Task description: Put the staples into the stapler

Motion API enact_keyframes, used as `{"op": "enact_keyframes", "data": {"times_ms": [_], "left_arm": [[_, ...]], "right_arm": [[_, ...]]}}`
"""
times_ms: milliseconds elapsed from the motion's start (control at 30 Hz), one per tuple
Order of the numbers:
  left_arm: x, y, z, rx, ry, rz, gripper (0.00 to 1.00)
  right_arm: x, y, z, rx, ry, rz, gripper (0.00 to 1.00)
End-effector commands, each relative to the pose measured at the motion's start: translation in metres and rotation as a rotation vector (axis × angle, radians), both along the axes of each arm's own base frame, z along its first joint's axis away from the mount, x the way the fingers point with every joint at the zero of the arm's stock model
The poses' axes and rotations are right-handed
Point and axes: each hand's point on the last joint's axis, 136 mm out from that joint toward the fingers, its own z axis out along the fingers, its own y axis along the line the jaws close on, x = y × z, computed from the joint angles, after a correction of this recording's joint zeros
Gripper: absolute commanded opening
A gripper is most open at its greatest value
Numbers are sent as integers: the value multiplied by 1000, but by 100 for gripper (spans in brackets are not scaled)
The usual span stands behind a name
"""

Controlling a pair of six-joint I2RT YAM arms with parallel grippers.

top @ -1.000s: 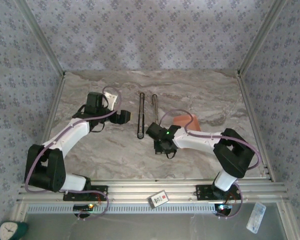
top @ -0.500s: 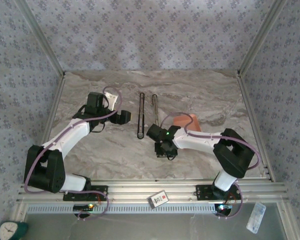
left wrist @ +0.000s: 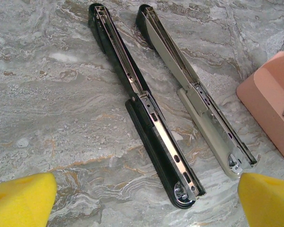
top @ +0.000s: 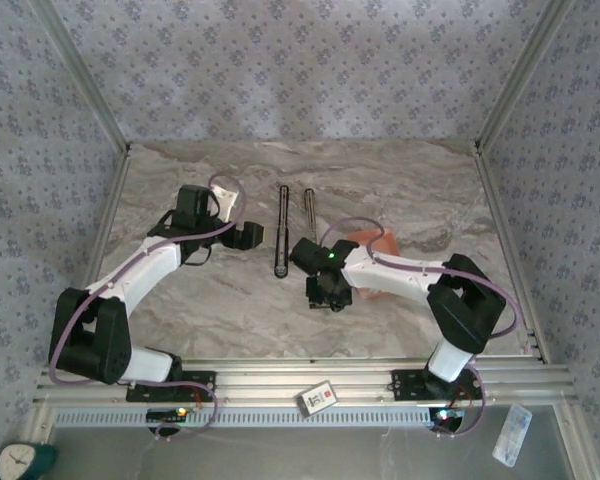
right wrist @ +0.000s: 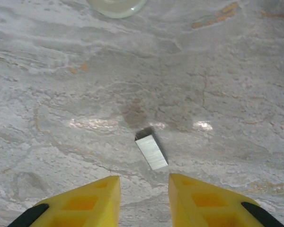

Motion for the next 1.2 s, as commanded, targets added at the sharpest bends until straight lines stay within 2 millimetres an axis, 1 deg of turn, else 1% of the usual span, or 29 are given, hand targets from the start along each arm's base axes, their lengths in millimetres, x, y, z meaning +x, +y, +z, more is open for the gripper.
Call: {"op": "enact_keyframes", "data": {"times_ms": [0,233,467,1067,1167], "left_arm": [[2,-6,3,-8,3,-17,98],[3,-7,-2,-9,16,-18,98],[3,-7,-8,-2,32,-20,98],[2,-11,-13,2,46,-32,98],[2,-11,-14,3,47,-33,98]], "right_arm": [[-4,-8,-6,-37,49,21,33],[0,-6,-15,-27,68,35,32],[0,0,-23,2,90,59,31],[1,-9,-39,-42,119,59,30],[0,-8,-42,-38,123,59,27]]}}
